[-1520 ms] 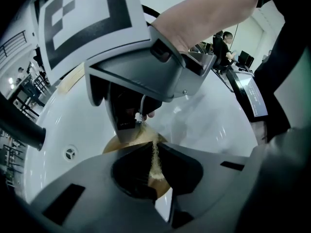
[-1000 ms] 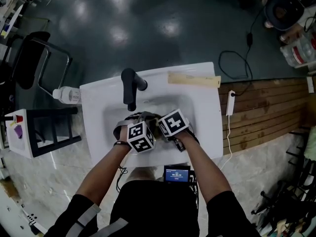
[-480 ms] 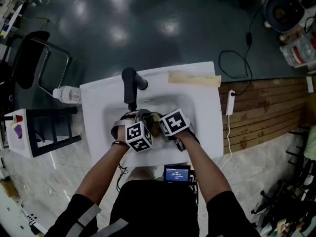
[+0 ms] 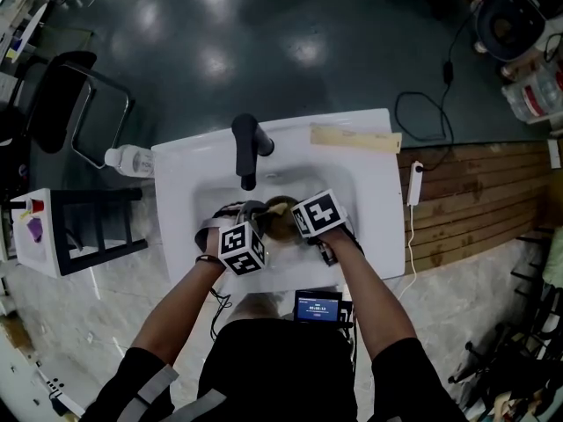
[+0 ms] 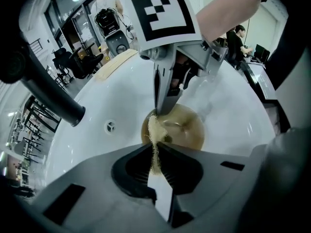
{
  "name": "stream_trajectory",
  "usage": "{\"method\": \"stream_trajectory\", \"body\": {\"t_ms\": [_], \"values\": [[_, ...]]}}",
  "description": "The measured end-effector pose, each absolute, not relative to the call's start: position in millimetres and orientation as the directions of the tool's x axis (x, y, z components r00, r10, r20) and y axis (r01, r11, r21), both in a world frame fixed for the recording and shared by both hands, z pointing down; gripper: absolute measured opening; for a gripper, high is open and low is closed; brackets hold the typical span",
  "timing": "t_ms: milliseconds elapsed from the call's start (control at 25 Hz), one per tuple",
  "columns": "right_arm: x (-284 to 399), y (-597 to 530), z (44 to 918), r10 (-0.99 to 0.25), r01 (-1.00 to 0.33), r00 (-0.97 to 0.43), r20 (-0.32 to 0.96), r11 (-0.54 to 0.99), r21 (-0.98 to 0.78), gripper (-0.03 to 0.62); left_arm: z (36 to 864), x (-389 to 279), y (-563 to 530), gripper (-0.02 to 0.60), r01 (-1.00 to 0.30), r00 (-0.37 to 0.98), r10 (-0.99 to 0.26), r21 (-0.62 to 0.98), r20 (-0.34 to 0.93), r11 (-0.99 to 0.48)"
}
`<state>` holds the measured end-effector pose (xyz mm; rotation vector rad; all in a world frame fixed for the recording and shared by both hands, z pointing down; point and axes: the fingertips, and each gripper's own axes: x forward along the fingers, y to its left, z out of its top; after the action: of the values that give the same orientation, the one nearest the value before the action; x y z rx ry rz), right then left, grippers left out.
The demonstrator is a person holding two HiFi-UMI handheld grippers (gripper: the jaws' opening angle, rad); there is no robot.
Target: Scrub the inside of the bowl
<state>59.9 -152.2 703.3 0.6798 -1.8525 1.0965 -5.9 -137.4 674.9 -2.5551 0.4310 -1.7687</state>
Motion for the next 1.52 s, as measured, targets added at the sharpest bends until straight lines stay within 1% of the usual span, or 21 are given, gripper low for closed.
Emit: {"method": "stream_trajectory", "body": {"t_ms": [320,840,1360,1520], "values": [[59,-153,704,-0.059,-0.792,-0.479,0.876,0.46,-0.402,0.021,672,-4,-108,0.02,-0.2,0.37,-0.204,-0.137,0.906,-0.97],[60,-148,704,-0.072,-0.811,-0.49,0.869,0.402,-0.425,0.023,675,36,-71,0.02,-0.043,0.388,-0.128,-0.121,0.912,-0.992],[62,-142,706,-0.044,-0.795,-0.527,0.849,0.378,-0.474,0.023,685,60,-69,0.02,-0.054,0.392,-0.071,-0.054,0.917,-0.997],[67,-145,707,-0.046,-0.794,-0.523,0.851,0.39,-0.467,0.021,685,60,-79,0.02,-0.072,0.388,-0.078,-0.054,0.918,-0.996]]}}
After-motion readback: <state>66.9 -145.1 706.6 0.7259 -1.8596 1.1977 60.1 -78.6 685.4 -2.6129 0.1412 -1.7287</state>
